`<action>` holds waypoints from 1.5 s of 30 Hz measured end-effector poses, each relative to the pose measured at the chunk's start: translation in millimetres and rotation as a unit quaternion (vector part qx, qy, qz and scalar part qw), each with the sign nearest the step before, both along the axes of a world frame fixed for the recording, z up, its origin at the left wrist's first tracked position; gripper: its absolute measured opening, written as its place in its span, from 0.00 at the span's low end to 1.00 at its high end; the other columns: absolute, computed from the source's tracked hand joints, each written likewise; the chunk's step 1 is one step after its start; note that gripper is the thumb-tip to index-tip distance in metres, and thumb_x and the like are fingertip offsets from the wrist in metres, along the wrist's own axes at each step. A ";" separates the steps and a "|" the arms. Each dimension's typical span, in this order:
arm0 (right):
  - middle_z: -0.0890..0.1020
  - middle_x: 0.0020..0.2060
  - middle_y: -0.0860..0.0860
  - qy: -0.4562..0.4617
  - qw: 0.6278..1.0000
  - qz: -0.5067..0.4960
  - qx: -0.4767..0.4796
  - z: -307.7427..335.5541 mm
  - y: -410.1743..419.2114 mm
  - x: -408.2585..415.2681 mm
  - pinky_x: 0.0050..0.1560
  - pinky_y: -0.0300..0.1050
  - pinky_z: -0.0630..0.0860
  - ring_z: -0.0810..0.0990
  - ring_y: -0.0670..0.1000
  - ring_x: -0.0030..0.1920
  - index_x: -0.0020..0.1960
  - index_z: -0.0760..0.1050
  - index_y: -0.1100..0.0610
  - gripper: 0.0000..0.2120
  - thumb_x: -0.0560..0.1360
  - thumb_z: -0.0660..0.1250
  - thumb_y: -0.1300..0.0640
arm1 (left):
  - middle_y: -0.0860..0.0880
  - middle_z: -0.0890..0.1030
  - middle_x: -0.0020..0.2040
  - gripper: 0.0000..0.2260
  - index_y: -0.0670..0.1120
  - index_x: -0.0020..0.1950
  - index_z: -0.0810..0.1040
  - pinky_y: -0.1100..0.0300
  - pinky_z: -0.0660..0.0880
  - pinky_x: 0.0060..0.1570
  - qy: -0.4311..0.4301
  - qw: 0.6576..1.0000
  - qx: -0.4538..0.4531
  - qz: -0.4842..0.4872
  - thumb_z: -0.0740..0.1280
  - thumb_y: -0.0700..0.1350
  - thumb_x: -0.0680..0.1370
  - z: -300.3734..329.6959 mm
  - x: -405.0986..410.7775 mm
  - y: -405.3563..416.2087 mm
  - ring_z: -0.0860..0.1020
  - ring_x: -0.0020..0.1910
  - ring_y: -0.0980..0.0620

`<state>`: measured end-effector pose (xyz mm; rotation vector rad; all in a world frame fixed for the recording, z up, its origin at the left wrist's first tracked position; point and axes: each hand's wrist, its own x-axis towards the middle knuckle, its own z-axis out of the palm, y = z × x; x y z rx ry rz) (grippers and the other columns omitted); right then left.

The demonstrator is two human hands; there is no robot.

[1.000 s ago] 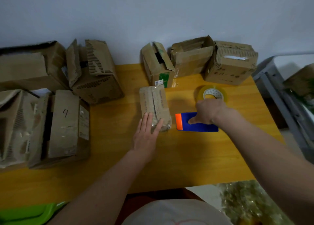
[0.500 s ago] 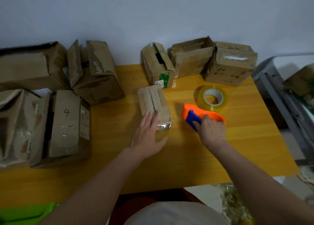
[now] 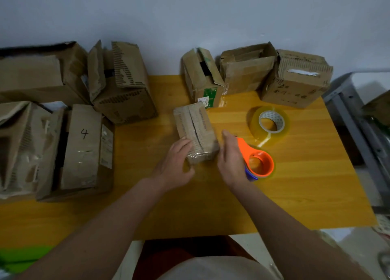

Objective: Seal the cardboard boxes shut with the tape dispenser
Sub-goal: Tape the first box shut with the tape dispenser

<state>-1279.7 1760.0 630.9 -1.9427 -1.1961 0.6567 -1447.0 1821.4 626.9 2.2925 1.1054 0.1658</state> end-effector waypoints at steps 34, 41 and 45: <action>0.66 0.72 0.53 0.237 0.969 -0.056 -0.028 -34.6 86.4 -11.2 0.73 0.46 0.60 0.63 0.50 0.72 0.75 0.61 0.57 0.20 0.83 0.52 0.55 | 0.52 0.30 0.75 0.50 0.59 0.74 0.30 0.38 0.62 0.68 0.258 0.962 0.073 0.058 0.60 0.75 0.67 -21.2 -10.9 36.1 0.29 0.73 0.42; 0.61 0.75 0.48 0.377 0.921 -0.050 -0.080 -26.5 90.8 24.1 0.76 0.49 0.53 0.58 0.46 0.74 0.77 0.56 0.50 0.30 0.80 0.45 0.36 | 0.47 0.36 0.77 0.49 0.55 0.76 0.34 0.38 0.57 0.71 0.249 0.958 0.059 0.126 0.59 0.74 0.69 -16.7 1.2 25.6 0.33 0.74 0.38; 0.69 0.71 0.53 0.232 0.972 -0.022 -0.005 -33.6 66.9 1.2 0.73 0.43 0.59 0.65 0.46 0.70 0.74 0.64 0.58 0.21 0.84 0.49 0.52 | 0.41 0.46 0.77 0.49 0.52 0.78 0.39 0.37 0.47 0.72 0.254 0.950 0.092 0.158 0.56 0.76 0.68 -15.4 12.3 17.3 0.43 0.74 0.35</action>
